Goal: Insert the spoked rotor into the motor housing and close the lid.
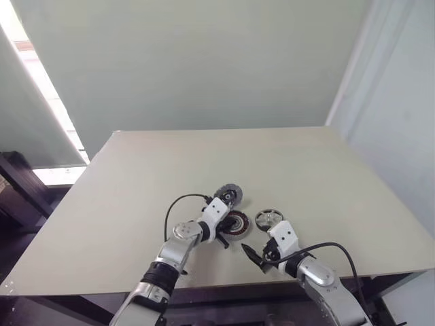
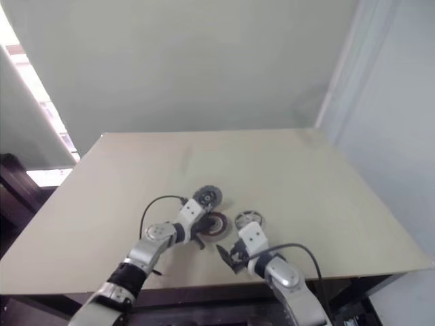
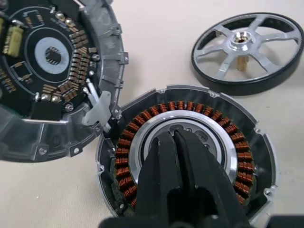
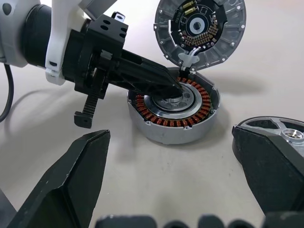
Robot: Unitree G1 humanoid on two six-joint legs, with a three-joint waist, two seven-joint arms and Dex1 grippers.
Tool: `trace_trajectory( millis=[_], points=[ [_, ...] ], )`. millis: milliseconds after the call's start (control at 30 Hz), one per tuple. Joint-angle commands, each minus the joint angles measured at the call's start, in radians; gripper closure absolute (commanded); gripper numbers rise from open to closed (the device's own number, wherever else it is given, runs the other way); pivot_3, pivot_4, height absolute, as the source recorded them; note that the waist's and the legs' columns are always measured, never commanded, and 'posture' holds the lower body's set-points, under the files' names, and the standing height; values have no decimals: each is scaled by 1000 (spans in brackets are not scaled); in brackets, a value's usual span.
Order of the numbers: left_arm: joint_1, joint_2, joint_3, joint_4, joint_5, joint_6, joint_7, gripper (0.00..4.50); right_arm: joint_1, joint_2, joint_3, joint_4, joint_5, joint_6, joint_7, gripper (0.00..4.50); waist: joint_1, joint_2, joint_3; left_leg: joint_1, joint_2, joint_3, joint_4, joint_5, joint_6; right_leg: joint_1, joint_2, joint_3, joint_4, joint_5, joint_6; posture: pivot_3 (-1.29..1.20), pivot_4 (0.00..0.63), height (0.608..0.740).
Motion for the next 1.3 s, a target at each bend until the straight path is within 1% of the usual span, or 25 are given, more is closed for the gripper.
trace_trajectory(
  millis=[33, 200, 333, 500, 600, 800, 1067, 1133, 1300],
  points=[
    [-7, 10, -28, -45, 1, 27, -54, 4456, -6, 1, -13, -53, 0, -8, -6, 0, 0, 0, 0, 0, 0, 0, 0, 0, 0, 0, 0, 0, 0, 0, 0, 0, 0, 740],
    [12, 38, -30, -105, -9, 58, -91, 4456, -3, 1, -14, -49, -1, -10, -6, 0, 0, 0, 0, -1, 0, 0, 0, 0, 0, -1, 0, 0, 0, 0, 0, 0, 0, 740],
    [14, 41, -9, -108, -9, 64, -66, 4456, -10, 3, -13, -43, -2, -11, -7, 0, 0, 0, 0, -2, 0, 0, 0, 0, 0, -2, 0, 0, 0, 0, 0, 0, 0, 740],
    [2, 17, 90, -121, -74, 60, -2, 4456, -9, 3, -14, -43, -3, -15, -7, 0, 0, 0, 0, -3, 0, -1, 0, 0, 0, -3, 0, 0, 0, 0, 0, 0, 0, 740],
    [-4, 27, 126, -121, -88, 55, 17, 4456, -8, 4, -12, -38, -5, -17, -7, 0, 0, 0, 0, -4, 0, -1, 0, 0, 0, -5, 0, 0, 0, 0, 0, 0, 0, 740],
    [-7, 48, 123, -113, -85, 53, 7, 4456, -13, 9, -8, -31, -8, -18, -4, 0, 1, 0, 0, -6, 0, -1, 0, 0, 0, -6, 0, 0, 0, 0, 1, 0, 0, 740],
    [12, 27, 133, -115, -125, 35, -30, 4456, -15, 11, -13, -33, -6, -10, -1, 0, 0, 0, 0, -6, 0, -1, 0, 0, 0, -6, 0, 0, 0, 0, 1, 0, 0, 740],
    [19, 35, 145, -103, -136, 5, -42, 4456, -14, 10, -13, -34, -6, -9, -1, 0, -1, 0, 0, -6, 0, -1, 0, 0, 0, -6, 0, 0, 0, 0, 1, 0, 0, 740],
    [46, 75, 156, -101, -146, 20, -59, 4456, -19, -3, -8, -29, -7, -18, 16, 0, -1, 0, 0, -6, 0, -1, 0, 0, 0, -6, 0, 0, 0, 0, 0, 0, 0, 740]
  ],
)
